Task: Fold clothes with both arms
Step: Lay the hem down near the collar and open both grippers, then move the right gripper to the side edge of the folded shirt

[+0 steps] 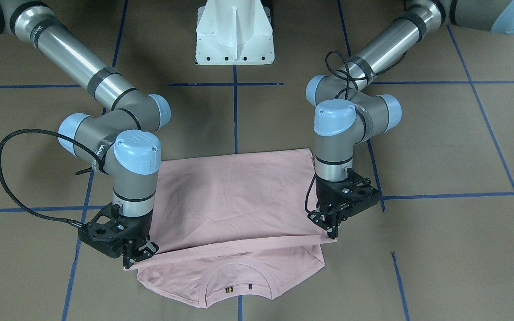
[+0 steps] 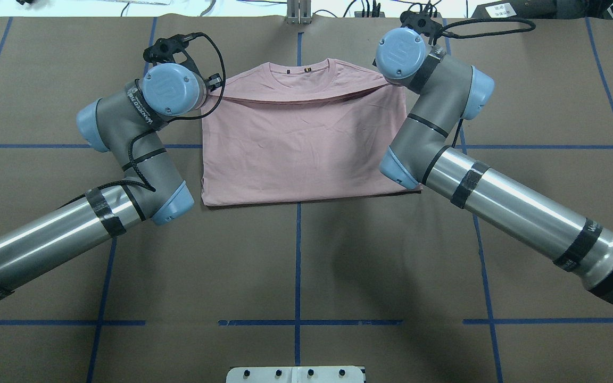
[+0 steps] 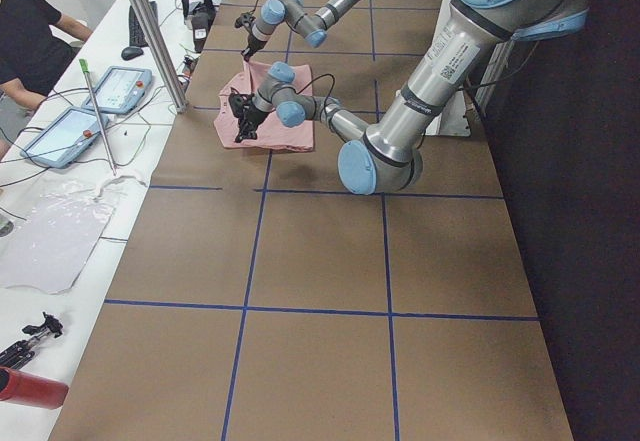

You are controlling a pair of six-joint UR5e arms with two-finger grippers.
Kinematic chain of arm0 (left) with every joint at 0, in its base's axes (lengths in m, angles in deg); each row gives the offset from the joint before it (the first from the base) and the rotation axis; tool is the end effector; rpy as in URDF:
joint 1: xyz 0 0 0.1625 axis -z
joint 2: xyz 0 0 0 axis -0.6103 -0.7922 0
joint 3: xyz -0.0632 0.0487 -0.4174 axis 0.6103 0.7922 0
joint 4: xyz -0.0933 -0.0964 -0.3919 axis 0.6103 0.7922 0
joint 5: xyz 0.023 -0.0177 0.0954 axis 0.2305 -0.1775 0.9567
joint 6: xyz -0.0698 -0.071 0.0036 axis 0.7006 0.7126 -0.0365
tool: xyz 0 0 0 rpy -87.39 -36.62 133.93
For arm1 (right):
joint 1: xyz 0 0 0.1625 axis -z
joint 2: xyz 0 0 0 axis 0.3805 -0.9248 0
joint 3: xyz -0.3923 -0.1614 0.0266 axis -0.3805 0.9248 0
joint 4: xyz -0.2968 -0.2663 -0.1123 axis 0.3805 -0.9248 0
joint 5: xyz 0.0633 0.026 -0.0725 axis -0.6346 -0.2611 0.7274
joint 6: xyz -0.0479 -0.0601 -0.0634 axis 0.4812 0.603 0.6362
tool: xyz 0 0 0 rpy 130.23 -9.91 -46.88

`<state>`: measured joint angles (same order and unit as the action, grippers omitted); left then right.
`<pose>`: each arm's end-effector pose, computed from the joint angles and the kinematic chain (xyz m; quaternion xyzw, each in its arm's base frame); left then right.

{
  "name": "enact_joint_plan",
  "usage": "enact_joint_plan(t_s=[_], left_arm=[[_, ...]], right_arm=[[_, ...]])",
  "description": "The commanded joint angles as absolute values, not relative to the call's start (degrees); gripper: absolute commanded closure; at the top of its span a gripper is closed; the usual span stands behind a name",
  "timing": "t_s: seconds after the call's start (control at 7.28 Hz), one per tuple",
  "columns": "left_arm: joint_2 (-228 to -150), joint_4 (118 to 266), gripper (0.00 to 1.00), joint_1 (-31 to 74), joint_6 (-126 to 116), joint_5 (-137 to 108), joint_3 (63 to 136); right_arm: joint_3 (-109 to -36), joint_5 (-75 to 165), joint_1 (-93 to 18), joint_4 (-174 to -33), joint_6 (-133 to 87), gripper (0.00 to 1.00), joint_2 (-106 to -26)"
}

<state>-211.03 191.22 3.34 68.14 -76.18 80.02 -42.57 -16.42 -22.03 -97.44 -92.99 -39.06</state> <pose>0.4972 -0.6231 0.3134 0.2009 0.3674 -0.3253 0.8479 -0.4864 -0.6765 0.3287 0.1787 -0.2890 0.3433 0.8756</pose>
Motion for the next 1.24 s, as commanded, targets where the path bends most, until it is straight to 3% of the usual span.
enact_joint_plan(t_s=[0.0,0.14,0.55,0.96,1.1], left_arm=[[-211.0,191.2,0.96,3.3,68.2,-76.3,79.8],[-210.9,191.3,0.87,3.3,68.3,-76.5,79.9],[-210.1,198.9,0.66,3.6,69.3,-78.3,80.4],[-205.5,199.3,0.66,4.1,73.8,-83.7,90.4],[-205.5,199.3,0.66,4.1,74.8,-83.8,90.6]], right_arm=[[-41.1,-16.5,-22.0,-97.2,-93.1,1.00,-38.3],[-40.7,-16.4,-21.9,-97.2,-93.1,0.56,-38.2],[-45.4,-16.5,-21.9,-97.1,-93.7,0.43,-39.6],[-70.4,-20.1,-15.9,-97.6,-100.2,0.45,-57.1],[-75.5,-20.2,-14.1,-97.6,-103.6,0.45,-62.1]])
